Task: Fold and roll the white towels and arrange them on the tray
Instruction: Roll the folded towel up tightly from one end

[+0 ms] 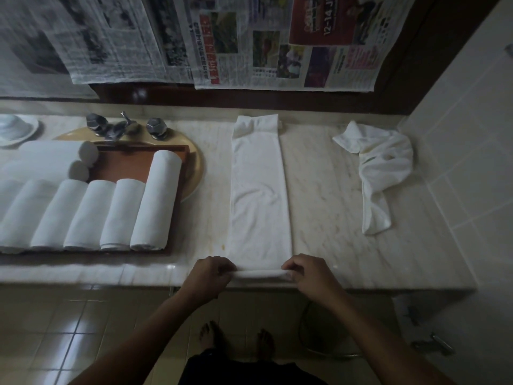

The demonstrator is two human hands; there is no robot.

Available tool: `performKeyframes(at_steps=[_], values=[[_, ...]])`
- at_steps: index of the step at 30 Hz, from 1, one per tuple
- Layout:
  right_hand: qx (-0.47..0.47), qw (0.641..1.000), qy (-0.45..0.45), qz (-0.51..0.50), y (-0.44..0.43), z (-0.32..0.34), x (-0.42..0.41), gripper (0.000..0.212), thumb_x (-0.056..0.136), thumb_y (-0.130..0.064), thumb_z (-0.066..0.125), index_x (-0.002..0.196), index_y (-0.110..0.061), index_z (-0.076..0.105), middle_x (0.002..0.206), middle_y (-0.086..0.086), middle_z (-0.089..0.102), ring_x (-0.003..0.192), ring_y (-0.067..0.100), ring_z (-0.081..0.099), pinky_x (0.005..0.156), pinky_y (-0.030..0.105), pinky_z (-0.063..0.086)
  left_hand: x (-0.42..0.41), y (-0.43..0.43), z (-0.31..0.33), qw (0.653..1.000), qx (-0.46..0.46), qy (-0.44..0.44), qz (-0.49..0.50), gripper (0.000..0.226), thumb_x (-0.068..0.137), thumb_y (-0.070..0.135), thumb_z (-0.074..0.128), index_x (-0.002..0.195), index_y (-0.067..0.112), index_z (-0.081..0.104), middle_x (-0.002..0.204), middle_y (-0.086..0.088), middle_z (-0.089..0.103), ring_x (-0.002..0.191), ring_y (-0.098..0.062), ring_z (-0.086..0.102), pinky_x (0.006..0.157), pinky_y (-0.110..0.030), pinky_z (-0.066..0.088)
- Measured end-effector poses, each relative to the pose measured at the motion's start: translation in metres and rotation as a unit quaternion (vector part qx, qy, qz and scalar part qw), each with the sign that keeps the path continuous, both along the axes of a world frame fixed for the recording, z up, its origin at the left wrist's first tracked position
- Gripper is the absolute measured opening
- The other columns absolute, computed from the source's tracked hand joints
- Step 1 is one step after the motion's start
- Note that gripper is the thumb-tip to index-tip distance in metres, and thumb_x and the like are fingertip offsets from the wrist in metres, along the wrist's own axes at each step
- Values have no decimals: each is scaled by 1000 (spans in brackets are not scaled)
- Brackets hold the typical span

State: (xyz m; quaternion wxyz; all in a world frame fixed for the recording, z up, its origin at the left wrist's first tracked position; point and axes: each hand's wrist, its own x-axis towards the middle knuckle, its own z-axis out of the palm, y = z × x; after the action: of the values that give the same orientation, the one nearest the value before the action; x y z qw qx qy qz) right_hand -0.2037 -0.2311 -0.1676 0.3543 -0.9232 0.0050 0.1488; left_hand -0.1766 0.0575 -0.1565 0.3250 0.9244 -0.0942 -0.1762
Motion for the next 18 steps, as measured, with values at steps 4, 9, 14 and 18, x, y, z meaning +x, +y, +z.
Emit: performKeyframes(at_steps=[4,9,14,18], values=[[-4,1000,-5,-24,2,-2,5,15,92,-17,72,103,-25,78,101,-11,70,90,0,64,79,4,45,8,2,1,1000,-9,24,12,19,95,18,68,107,25,81,85,26,60,80,9,56,65,-3,38],[-14,998,-53,-27,13,-7,3,22,92,-6,68,105,-22,75,104,-7,62,94,5,61,84,17,52,6,-2,-7,996,-19,-2,84,8,91,22,74,96,29,76,88,13,61,79,2,58,64,-12,41],[-77,989,-119,39,23,-15,-9,31,88,7,60,101,-19,72,104,-6,59,97,13,57,77,26,51,-6,-9,-16,990,28,-132,-35,14,88,3,72,91,16,71,91,4,58,71,-10,55,59,-17,42],[-107,981,-144,75,24,-19,-18,33,85,0,60,110,-18,69,111,-5,56,101,17,53,79,29,51,-17,-12,-23,976,53,-185,-98,26,78,-6,71,97,12,71,92,0,59,78,-16,53,62,-30,50]])
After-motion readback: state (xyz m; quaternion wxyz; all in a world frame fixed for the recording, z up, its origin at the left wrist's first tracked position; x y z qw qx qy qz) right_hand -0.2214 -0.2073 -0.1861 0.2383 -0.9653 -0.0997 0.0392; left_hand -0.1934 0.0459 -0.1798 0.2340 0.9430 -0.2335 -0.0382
